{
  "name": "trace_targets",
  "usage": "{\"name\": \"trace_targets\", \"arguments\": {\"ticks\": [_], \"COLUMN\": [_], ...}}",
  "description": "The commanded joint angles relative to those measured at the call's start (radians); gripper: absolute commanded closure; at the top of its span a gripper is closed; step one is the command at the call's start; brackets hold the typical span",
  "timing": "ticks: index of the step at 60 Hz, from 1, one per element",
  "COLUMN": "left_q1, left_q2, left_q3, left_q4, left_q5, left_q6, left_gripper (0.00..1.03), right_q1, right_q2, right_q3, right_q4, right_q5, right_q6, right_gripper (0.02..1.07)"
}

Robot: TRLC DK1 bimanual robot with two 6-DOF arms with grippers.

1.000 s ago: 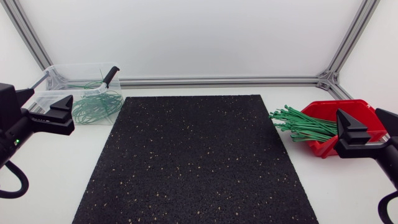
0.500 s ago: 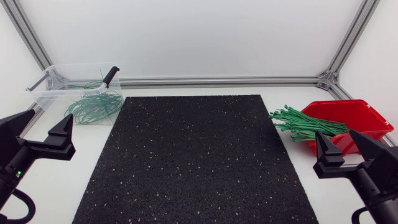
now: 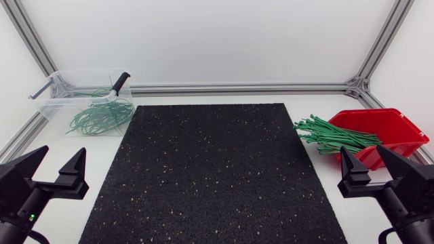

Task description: Take a green cable tie from the red box, thread the tail through the head to close it, then place it in the transparent bin on the left.

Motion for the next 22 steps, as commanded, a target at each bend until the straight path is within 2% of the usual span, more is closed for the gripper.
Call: {"name": "trace_targets", "arguments": {"ticks": [1,9,22], "left_q1": [0.014,0.026,0.026], "left_q2": [-0.046,-0.111,-0.111], "left_q3": [-0.049,-0.096,-0.096], "left_q4": [-0.008,-0.027,-0.027], "left_q5": [0.013,0.031,0.031], "left_q6": [-0.042,-0.068,-0.068], "left_gripper": [0.06,0.06,0.05], "right_q1": [-0.004,-0.004,-0.004], "right_q2": [-0.006,-0.006,-0.006], "right_q3": [-0.022,-0.022,-0.022], "right_q4": [0.014,0.014,0.014], "right_q5": [-0.003,-0.003,-0.003], "right_q6": [0.022,0.022,0.022], "right_gripper": [0.06,0.06,0.06]}}
